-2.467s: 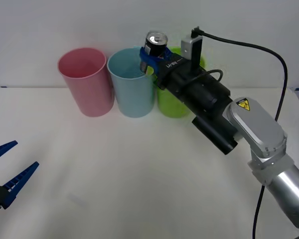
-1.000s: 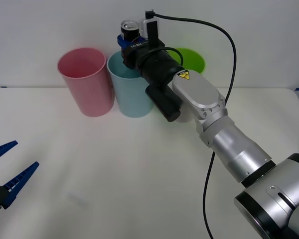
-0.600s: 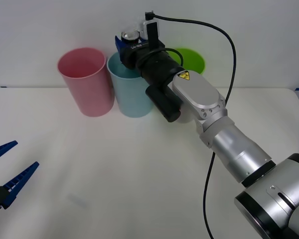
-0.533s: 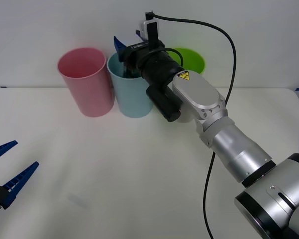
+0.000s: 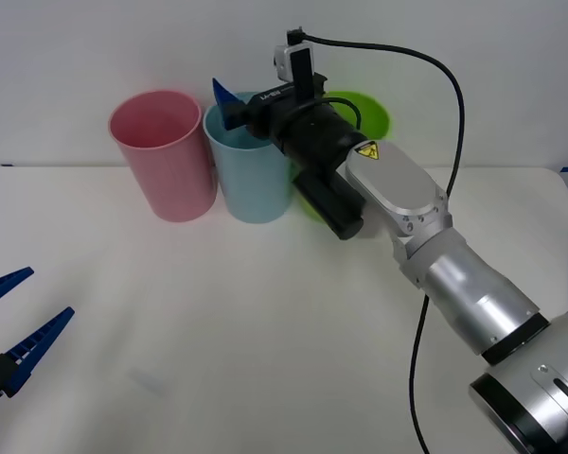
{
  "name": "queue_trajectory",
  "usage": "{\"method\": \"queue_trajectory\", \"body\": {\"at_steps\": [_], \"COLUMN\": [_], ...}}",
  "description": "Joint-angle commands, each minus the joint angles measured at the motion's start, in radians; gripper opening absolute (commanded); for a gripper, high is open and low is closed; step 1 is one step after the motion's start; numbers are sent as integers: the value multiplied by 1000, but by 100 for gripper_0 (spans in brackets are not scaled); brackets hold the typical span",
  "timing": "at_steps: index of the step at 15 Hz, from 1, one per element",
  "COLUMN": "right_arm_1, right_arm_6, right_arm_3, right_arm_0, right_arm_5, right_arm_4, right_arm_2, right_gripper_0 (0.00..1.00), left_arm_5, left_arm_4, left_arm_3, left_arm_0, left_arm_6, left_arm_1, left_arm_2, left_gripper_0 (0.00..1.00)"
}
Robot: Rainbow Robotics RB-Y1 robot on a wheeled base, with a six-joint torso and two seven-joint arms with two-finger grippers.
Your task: Grasp the object on the table and drop it into the matching bin: aluminum can to the light blue bin, PET bottle to the pink bin.
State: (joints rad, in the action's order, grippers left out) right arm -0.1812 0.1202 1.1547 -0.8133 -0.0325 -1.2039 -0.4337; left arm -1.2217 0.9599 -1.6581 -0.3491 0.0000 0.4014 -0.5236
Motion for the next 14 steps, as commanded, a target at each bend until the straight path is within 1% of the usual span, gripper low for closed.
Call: {"method": "queue_trajectory", "body": {"at_steps": [1, 4, 6, 9, 10, 12, 14], "right_arm_1": [-69, -167, -219, -320, -342, -391, -417], "right_arm_6": [7, 16, 16, 15, 13, 6, -4], "right_arm_3": [140, 304, 402, 565, 600, 683, 737], "right_arm_0": [83, 192, 269, 407, 442, 537, 620], "right_arm_5": [-6, -27, -41, -72, -78, -132, -211], "right_arm_4": [10, 24, 26, 35, 37, 44, 50], "right_arm_2": [-36, -68, -69, -69, -65, -30, 29], "right_gripper_0": [100, 100, 100, 100, 100, 100, 100], "left_arm_5": [0, 0, 0, 0, 0, 0, 0], "left_arm_4": [0, 0, 0, 0, 0, 0, 0], "left_arm_3": [0, 0, 0, 0, 0, 0, 0], "left_arm_0": [0, 0, 0, 0, 0, 0, 0], "left_arm_6": [0, 0, 0, 0, 0, 0, 0], "left_arm_1": [0, 0, 0, 0, 0, 0, 0], "left_arm_2": [0, 0, 0, 0, 0, 0, 0], "left_gripper_0": [100, 100, 100, 100, 100, 100, 100]}}
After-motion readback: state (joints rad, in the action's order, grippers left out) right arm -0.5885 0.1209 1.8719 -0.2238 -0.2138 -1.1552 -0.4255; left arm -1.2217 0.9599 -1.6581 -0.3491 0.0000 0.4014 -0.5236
